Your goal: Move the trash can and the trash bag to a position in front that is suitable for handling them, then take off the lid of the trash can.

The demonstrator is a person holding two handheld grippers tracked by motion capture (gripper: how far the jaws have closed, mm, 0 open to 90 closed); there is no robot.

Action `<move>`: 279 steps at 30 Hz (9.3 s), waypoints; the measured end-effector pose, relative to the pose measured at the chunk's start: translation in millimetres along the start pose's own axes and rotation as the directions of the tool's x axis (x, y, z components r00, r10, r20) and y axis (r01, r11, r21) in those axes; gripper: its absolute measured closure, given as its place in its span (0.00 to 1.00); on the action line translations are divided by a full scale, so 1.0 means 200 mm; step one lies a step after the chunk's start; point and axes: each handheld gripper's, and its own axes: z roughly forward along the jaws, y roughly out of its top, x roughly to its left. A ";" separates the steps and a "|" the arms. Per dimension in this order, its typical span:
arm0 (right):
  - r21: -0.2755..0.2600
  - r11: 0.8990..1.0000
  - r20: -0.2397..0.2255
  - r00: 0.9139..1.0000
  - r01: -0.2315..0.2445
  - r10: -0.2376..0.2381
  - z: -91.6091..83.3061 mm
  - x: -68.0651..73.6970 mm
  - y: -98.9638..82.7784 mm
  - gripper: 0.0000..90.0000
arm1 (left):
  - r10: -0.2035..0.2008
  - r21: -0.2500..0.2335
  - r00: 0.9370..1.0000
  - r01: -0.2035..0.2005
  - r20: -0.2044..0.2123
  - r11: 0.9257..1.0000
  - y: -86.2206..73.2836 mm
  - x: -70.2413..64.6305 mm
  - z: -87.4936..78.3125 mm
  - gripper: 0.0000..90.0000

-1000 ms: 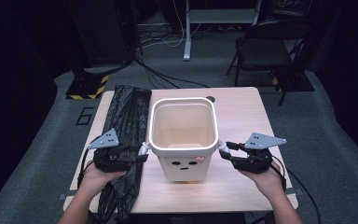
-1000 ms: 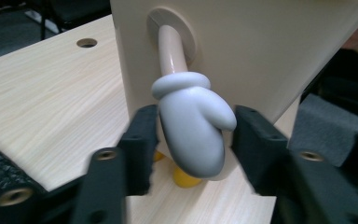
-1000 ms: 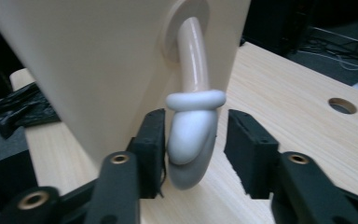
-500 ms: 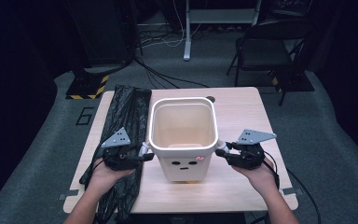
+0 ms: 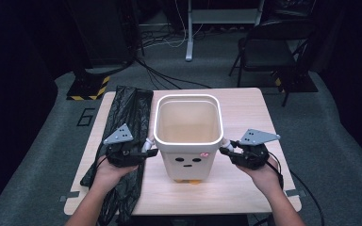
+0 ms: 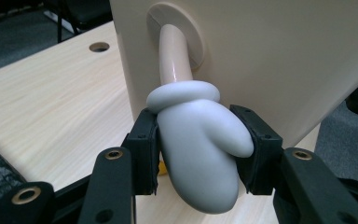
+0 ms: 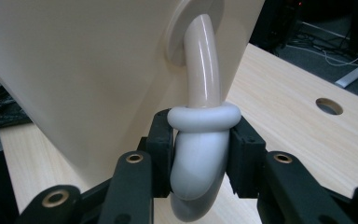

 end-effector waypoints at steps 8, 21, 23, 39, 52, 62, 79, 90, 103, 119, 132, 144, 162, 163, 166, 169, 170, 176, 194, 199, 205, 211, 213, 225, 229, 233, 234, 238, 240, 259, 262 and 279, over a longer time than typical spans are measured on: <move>-0.004 1.000 0.022 1.000 0.005 -0.005 0.02 -0.06 0.04 0.73 | 0.002 0.005 1.000 -0.002 -0.001 1.000 0.02 0.06 0.05 0.61; 0.022 1.000 0.001 1.000 -0.010 0.010 -0.01 -0.09 -0.02 0.72 | 0.005 0.021 0.999 -0.006 0.032 1.000 0.00 0.05 0.11 0.61; 0.021 1.000 -0.004 1.000 -0.014 0.014 -0.01 -0.09 -0.02 0.72 | 0.004 0.028 0.999 -0.005 0.034 1.000 0.00 0.05 0.10 0.61; 0.025 1.000 -0.050 0.999 -0.005 0.006 -0.13 -0.11 0.08 0.58 | -0.008 0.029 0.998 0.007 0.056 1.000 0.17 0.09 -0.15 0.49; -0.016 1.000 -0.127 0.992 -0.002 0.000 -0.27 -0.13 0.23 0.56 | 0.001 -0.008 0.998 -0.001 0.064 1.000 0.28 0.14 -0.22 0.50; -0.013 0.999 -0.148 0.988 0.034 -0.036 -0.30 -0.10 0.29 0.61 | -0.001 0.006 0.998 0.000 0.066 1.000 0.39 0.12 -0.20 0.57; -0.052 0.997 -0.238 0.968 0.065 -0.076 -0.38 -0.09 0.47 0.64 | 0.078 -0.037 0.994 -0.075 0.073 0.996 0.60 0.18 -0.15 0.58; -0.070 0.987 -0.334 0.929 0.145 -0.160 -0.34 0.00 0.57 0.69 | 0.084 -0.029 0.993 -0.082 0.077 0.996 0.69 0.18 -0.06 0.59; -0.066 0.983 -0.406 0.896 0.168 -0.181 -0.20 0.07 0.63 0.76 | 0.031 -0.018 0.996 -0.030 0.081 0.999 0.71 0.25 0.08 0.61; -0.041 0.971 -0.479 0.848 0.234 -0.225 -0.04 0.21 0.69 0.85 | 0.067 0.036 0.997 -0.068 0.050 0.997 0.70 0.26 0.15 0.68; 0.009 0.965 -0.497 0.838 0.264 -0.225 0.04 0.23 0.72 0.90 | 0.065 0.040 0.996 -0.067 0.063 0.997 0.71 0.28 0.20 0.71; 0.024 0.961 -0.517 0.826 0.277 -0.225 0.06 0.23 0.73 0.91 | 0.068 0.062 0.996 -0.072 0.058 0.996 0.72 0.28 0.24 0.71; 0.031 0.951 -0.515 0.820 0.309 -0.250 0.05 0.22 0.72 0.92 | 0.078 0.070 0.997 -0.080 0.030 0.994 0.76 0.28 0.25 0.85; 0.030 0.951 -0.514 0.820 0.308 -0.250 0.05 0.22 0.72 0.92 | 0.080 0.072 0.996 -0.082 0.031 0.994 0.77 0.29 0.25 0.86; 0.030 0.950 -0.514 0.820 0.310 -0.251 0.05 0.22 0.72 0.92 | 0.081 0.067 0.996 -0.083 0.033 0.994 0.77 0.29 0.25 0.88; 0.032 0.950 -0.512 0.821 0.312 -0.252 0.05 0.22 0.72 0.92 | 0.087 0.066 0.996 -0.089 0.031 0.994 0.77 0.28 0.24 0.89; 0.031 0.949 -0.511 0.821 0.314 -0.255 0.05 0.22 0.72 0.92 | 0.084 0.063 0.996 -0.086 0.029 0.994 0.77 0.28 0.24 0.89; 0.026 0.949 -0.512 0.819 0.315 -0.258 0.05 0.22 0.73 0.92 | 0.086 0.063 0.996 -0.088 0.028 0.994 0.78 0.28 0.24 0.91; 0.011 0.946 -0.521 0.809 0.325 -0.272 0.03 0.22 0.77 0.93 | 0.104 0.039 0.994 -0.105 0.025 0.994 0.82 0.28 0.21 0.92; 0.002 0.944 -0.519 0.807 0.330 -0.282 0.02 0.22 0.79 0.93 | 0.110 0.017 0.994 -0.110 0.022 0.994 0.84 0.27 0.19 0.92; -0.001 0.936 -0.505 0.808 0.352 -0.304 0.00 0.23 0.81 0.93 | 0.087 -0.025 0.996 -0.087 0.023 0.996 0.85 0.26 0.16 0.90; 0.018 0.928 -0.493 0.810 0.373 -0.317 0.00 0.24 0.83 0.93 | 0.079 -0.066 0.997 -0.079 0.005 0.995 0.87 0.25 0.12 0.73; 0.018 0.924 -0.492 0.808 0.383 -0.325 0.00 0.25 0.83 0.93 | 0.071 -0.072 0.997 -0.071 -0.005 0.995 0.87 0.25 0.11 0.68; -0.041 0.921 -0.494 0.793 0.388 -0.356 -0.01 0.22 0.79 0.93 | 0.056 -0.066 0.998 -0.058 -0.027 0.996 0.81 0.30 0.01 0.64; -0.013 0.914 -0.480 0.799 0.406 -0.363 -0.01 0.25 0.81 0.93 | 0.048 -0.064 0.998 -0.050 -0.036 0.997 0.79 0.33 -0.01 0.63; 0.000 0.914 -0.481 0.801 0.407 -0.356 -0.01 0.26 0.83 0.93 | 0.042 -0.066 0.998 -0.044 -0.038 0.997 0.77 0.33 -0.03 0.63; 0.006 0.913 -0.482 0.801 0.407 -0.354 -0.01 0.26 0.84 0.93 | 0.045 -0.062 0.998 -0.047 -0.038 0.997 0.77 0.34 -0.03 0.63; 0.015 0.908 -0.481 0.799 0.419 -0.361 -0.01 0.25 0.85 0.93 | 0.055 -0.045 0.998 -0.057 -0.037 0.997 0.75 0.34 -0.04 0.63; 0.012 0.909 -0.480 0.799 0.417 -0.361 -0.02 0.25 0.86 0.93 | 0.053 -0.048 0.998 -0.055 -0.036 0.997 0.74 0.34 -0.05 0.63; 0.009 0.907 -0.470 0.802 0.421 -0.368 -0.03 0.26 0.89 0.94 | 0.054 -0.042 0.998 -0.055 -0.035 0.998 0.73 0.33 -0.05 0.62; -0.023 0.910 -0.464 0.801 0.415 -0.377 -0.05 0.25 0.91 0.94 | 0.052 -0.043 0.998 -0.053 -0.041 0.998 0.72 0.33 -0.06 0.62; -0.012 0.925 -0.404 0.844 0.380 -0.352 -0.07 0.16 0.90 0.94 | 0.006 -0.016 0.994 -0.008 -0.107 1.000 0.54 0.41 -0.20 0.61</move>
